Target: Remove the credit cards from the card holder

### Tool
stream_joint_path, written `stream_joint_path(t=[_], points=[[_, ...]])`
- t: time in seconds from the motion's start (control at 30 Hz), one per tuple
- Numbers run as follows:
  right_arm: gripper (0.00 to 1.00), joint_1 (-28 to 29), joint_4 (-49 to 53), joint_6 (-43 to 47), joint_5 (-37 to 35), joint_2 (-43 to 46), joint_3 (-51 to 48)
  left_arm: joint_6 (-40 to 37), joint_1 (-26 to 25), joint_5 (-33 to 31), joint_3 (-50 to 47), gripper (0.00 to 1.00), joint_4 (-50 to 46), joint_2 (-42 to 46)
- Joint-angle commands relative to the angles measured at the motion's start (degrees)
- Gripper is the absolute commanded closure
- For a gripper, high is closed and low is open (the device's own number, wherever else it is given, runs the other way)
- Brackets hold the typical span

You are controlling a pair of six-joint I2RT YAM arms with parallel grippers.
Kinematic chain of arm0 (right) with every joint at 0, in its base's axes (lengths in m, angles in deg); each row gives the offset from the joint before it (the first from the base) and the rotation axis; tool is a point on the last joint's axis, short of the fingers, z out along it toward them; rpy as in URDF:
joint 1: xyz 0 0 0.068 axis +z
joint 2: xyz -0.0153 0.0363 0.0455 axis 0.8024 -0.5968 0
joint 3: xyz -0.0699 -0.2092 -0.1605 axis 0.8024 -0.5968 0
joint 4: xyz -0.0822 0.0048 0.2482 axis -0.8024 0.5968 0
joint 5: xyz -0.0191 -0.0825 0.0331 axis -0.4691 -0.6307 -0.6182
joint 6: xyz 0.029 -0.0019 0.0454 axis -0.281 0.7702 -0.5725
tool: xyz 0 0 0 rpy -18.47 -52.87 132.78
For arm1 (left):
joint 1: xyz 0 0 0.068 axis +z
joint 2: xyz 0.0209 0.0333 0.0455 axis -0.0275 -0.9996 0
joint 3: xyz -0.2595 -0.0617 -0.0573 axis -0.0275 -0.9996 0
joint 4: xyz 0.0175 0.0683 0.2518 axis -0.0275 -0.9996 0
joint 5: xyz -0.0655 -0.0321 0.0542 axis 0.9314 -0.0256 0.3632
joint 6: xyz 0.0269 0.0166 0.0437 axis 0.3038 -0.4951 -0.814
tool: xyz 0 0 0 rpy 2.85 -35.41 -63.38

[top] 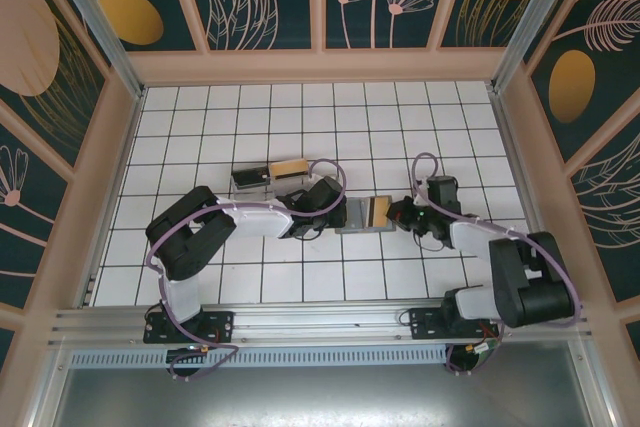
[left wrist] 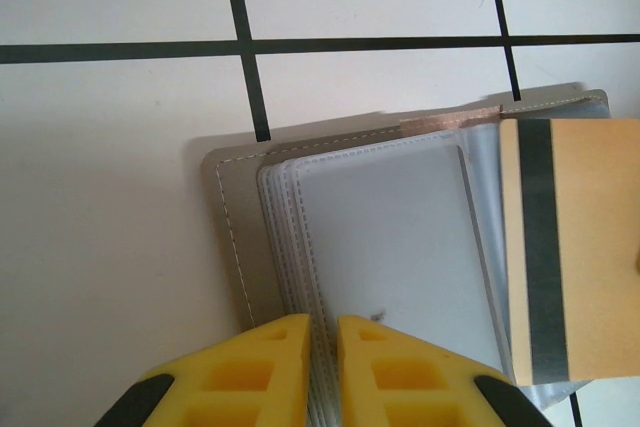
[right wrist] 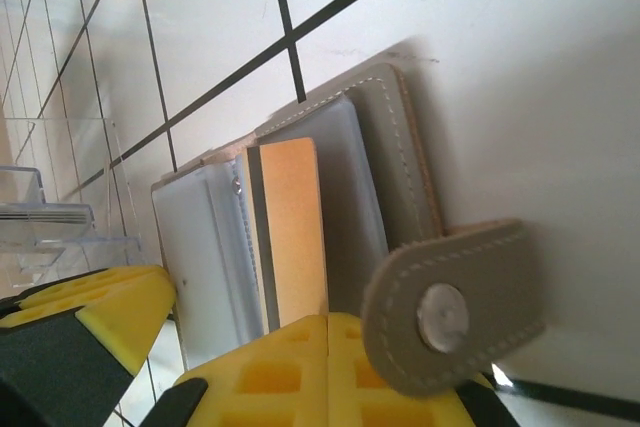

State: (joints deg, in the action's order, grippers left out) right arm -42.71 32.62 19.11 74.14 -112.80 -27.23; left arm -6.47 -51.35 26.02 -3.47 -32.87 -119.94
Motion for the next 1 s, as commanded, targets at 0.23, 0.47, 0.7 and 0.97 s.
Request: stream_joint_path(t=[0.23,0.47,0.7,0.97], points=[[1.00,-0.2,10.9,2.6,-4.2,17.1,0.8,-1.3,-0.2,-0.5,2.5,0.76,-3.0,5.5],[1.00,5.8,15.9,5.9,-11.7,19.4,8.7,-2.2,-0.2,-8.3,2.3,0.04,-6.8,18.8],[1.00,18.6,11.4,13.4,-23.6,14.9,17.9,-1.5,0.2,-23.3,-3.1,0.01,-15.8,32.7],[1.00,27.3,13.7,36.2,-24.8,1.4,33.8,-0.7,1.0,-31.9,-13.4,0.01,-19.5,51.4]])
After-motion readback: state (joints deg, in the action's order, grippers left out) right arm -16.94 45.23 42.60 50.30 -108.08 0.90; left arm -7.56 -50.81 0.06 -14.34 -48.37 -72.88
